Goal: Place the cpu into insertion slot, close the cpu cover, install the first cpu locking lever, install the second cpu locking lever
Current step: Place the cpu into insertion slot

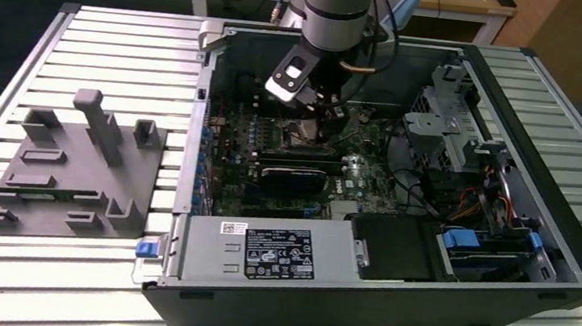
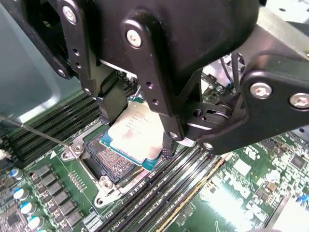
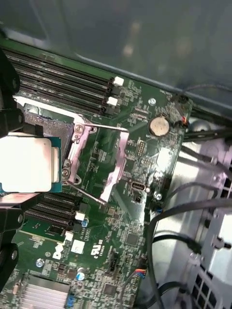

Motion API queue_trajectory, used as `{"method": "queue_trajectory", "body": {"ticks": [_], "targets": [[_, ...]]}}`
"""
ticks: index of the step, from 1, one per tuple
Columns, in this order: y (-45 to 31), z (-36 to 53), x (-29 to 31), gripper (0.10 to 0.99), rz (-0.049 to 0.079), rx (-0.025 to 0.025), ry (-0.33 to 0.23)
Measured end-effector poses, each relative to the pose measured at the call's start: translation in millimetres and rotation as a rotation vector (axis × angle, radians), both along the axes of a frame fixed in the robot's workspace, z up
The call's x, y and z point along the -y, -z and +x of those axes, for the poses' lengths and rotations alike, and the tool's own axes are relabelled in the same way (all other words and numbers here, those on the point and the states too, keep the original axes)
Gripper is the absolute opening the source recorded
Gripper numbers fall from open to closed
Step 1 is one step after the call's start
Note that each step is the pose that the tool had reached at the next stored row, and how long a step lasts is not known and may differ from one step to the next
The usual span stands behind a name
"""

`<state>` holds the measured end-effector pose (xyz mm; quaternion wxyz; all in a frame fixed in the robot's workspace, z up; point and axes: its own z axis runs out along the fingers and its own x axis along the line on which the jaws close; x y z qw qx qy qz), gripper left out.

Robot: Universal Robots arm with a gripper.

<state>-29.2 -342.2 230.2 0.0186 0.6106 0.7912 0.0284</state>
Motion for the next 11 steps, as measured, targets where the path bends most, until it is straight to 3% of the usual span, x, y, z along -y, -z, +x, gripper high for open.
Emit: {"method": "queue_trajectory", "body": {"ticks": [2, 6, 11], "targets": [[0.3, 0.1, -0.7, 0.541, 0.0, -0.0001, 0.02], [0.7, 0.5, -8.5, 0.541, 0.0, 0.0001, 0.024], [2.0, 0.6, -9.3, 0.541, -0.001, 0.0, 0.091]]}}
